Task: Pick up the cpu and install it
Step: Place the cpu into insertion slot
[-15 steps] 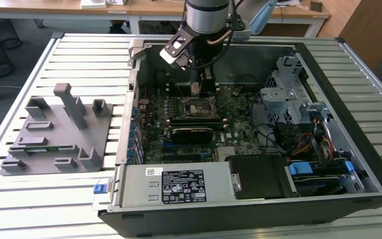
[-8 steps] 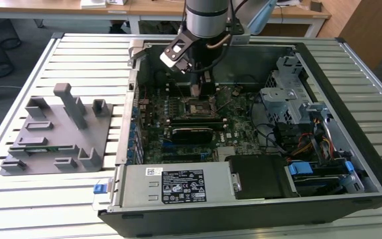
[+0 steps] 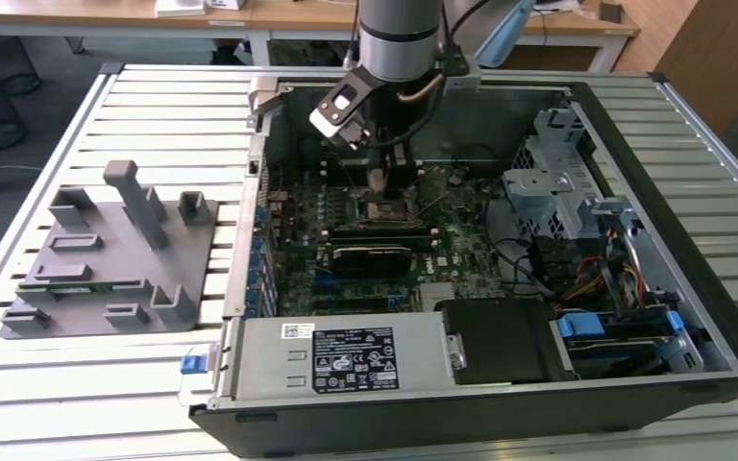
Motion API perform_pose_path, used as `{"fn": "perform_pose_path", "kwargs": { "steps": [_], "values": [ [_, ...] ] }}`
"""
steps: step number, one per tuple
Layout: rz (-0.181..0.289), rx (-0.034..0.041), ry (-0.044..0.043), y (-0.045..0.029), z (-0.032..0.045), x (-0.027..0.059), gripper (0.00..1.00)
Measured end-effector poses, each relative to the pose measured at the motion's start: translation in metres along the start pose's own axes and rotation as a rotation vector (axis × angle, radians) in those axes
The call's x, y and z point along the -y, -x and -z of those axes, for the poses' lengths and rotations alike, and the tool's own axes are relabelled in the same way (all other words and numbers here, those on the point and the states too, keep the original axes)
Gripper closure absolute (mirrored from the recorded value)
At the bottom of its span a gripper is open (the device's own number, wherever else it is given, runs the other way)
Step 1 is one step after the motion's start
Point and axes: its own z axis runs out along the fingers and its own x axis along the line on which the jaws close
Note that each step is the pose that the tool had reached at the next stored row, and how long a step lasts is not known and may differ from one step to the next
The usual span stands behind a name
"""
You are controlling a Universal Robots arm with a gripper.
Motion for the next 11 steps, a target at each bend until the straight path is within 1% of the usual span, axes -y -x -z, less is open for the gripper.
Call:
{"fn": "perform_pose_path", "kwargs": {
  "steps": [1, 2, 7, 11],
  "values": [
    [-0.001, 0.0042, -0.0001, 0.0, -0.0009, 0.0, 0.46],
    [-0.004, 0.0056, -0.0001, 0.0, -0.0019, 0.0, 0.46],
    [-0.015, 0.005, 0.0002, 0.0001, -0.0065, 0.0003, 0.46],
    [-0.016, 0.0046, 0.0001, 0.0002, -0.0124, 0.0006, 0.46]
  ]
}}
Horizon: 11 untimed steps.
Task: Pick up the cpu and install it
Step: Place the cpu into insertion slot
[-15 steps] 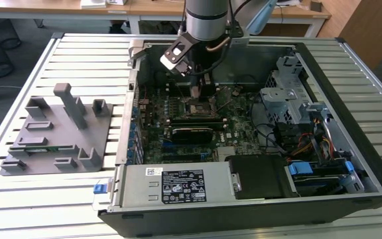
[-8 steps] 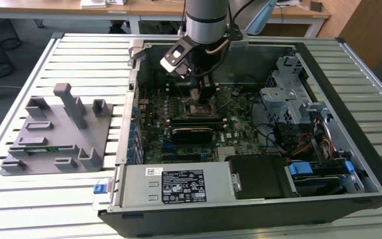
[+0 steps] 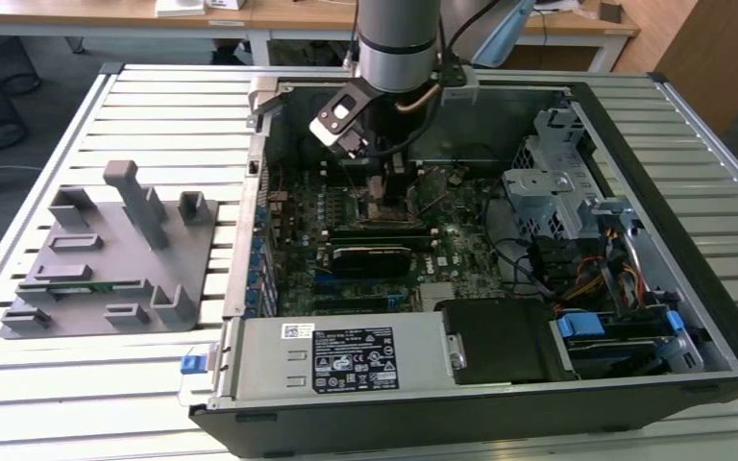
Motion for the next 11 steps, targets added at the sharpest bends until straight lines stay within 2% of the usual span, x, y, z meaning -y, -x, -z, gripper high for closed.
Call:
{"fn": "perform_pose_path", "kwargs": {
  "steps": [11],
  "values": [
    [-0.001, 0.0, 0.0, 0.0001, -0.0101, 0.0005, 0.46]
  ]
}}
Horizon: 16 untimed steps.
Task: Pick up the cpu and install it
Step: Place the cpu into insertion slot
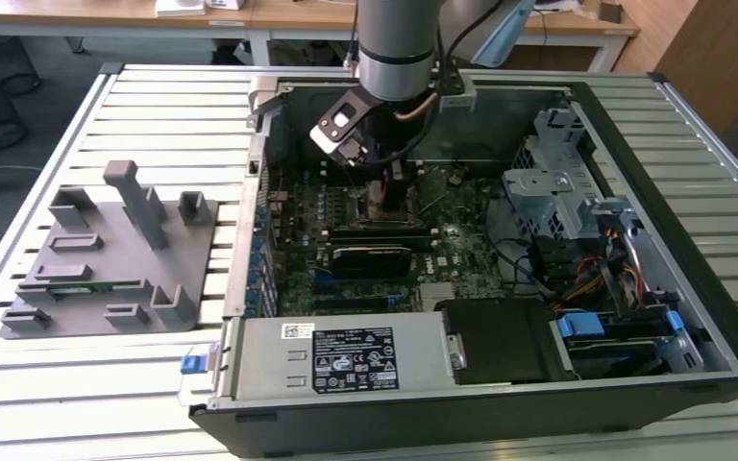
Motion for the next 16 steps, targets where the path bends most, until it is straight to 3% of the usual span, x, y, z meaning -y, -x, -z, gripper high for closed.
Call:
{"fn": "perform_pose_path", "kwargs": {
  "steps": [16],
  "values": [
    [-0.003, 0.0003, -0.0001, 0.0003, -0.0128, 0.0006, 0.46]
  ]
}}
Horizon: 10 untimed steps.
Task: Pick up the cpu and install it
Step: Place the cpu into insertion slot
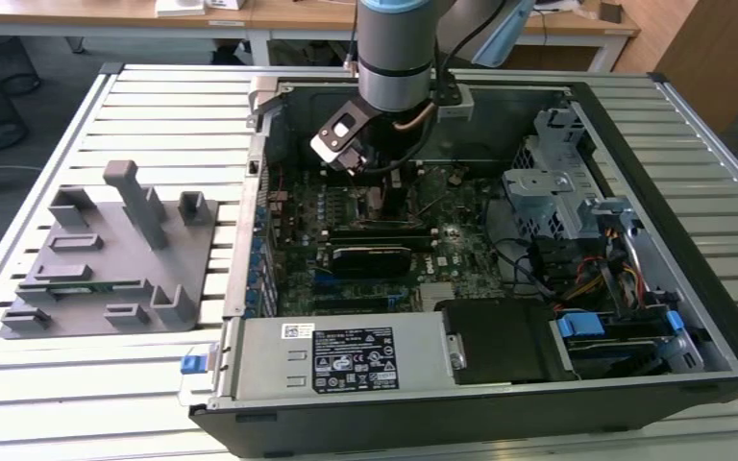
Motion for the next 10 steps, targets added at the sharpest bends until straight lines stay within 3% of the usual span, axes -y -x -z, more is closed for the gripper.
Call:
{"fn": "perform_pose_path", "kwargs": {
  "steps": [10],
  "values": [
    [0.0, -0.0005, 0.0002, -0.0002, -0.0044, -0.0003, 0.46]
  ]
}}
